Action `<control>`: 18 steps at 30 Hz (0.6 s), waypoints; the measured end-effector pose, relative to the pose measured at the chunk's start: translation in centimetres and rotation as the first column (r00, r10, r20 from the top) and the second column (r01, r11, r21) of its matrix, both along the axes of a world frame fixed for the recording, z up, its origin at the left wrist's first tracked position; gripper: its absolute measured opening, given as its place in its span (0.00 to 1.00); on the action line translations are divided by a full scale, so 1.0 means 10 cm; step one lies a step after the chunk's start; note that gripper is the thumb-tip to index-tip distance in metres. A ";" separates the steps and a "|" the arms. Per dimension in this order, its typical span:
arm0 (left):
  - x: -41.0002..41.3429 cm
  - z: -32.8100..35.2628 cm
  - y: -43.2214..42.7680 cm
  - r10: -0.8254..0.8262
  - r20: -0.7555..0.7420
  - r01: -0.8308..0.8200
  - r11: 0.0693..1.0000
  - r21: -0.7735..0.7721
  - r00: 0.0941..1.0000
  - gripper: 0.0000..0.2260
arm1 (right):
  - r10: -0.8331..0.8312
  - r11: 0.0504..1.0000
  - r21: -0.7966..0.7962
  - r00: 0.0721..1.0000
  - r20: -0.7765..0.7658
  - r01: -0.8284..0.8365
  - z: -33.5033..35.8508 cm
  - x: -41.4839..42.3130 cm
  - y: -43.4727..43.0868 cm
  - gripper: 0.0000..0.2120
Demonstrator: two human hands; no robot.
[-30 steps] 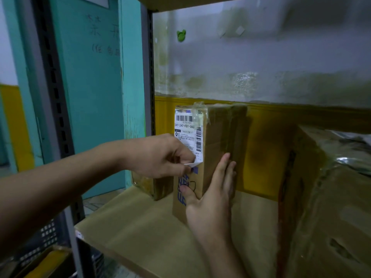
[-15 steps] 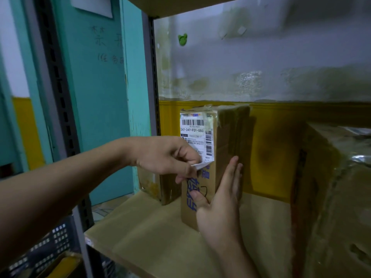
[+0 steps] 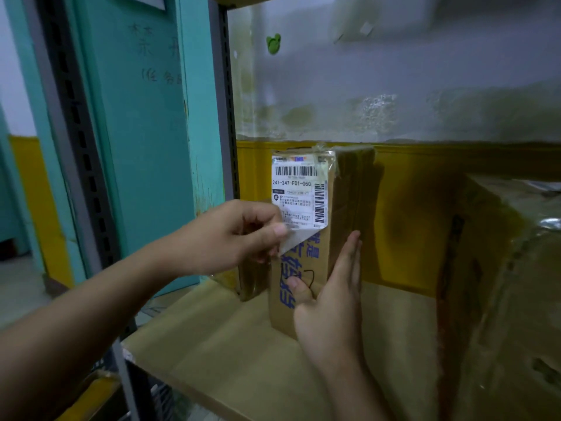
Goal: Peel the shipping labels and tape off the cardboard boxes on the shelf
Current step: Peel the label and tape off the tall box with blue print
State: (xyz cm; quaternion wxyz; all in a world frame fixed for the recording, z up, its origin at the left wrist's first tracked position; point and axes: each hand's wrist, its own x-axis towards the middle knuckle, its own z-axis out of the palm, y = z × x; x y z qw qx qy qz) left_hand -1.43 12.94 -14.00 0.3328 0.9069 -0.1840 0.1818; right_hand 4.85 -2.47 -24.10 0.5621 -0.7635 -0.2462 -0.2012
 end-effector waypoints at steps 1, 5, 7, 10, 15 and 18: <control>-0.03 -0.07 0.01 0.056 0.087 -0.056 0.998 -0.003 0.995 0.15 | -0.015 1.000 0.002 1.000 0.012 0.015 -0.01 0.00 0.00 0.53; -0.09 -0.29 0.02 0.225 0.262 -0.254 0.964 0.082 0.938 0.18 | -0.034 0.999 -0.020 0.999 0.028 0.035 -0.02 0.00 0.01 0.52; -0.09 -0.35 -0.03 0.279 0.276 -0.333 0.926 0.175 0.920 0.24 | -0.030 0.998 -0.046 0.999 0.034 0.032 -0.02 0.00 0.00 0.51; 0.00 -0.37 -0.10 0.339 0.355 -0.455 0.830 0.324 0.871 0.27 | -0.044 0.997 -0.067 0.999 0.022 0.045 -0.02 0.00 -0.01 0.51; 0.10 -0.34 -0.15 0.319 0.476 -0.518 0.767 0.378 0.820 0.19 | -0.094 0.993 -0.072 0.995 0.022 0.096 0.00 -0.06 0.02 0.50; 0.12 -0.30 -0.15 0.248 0.510 -0.490 0.765 0.419 0.823 0.12 | -0.143 0.986 -0.082 0.989 0.041 0.146 0.00 -0.08 0.04 0.50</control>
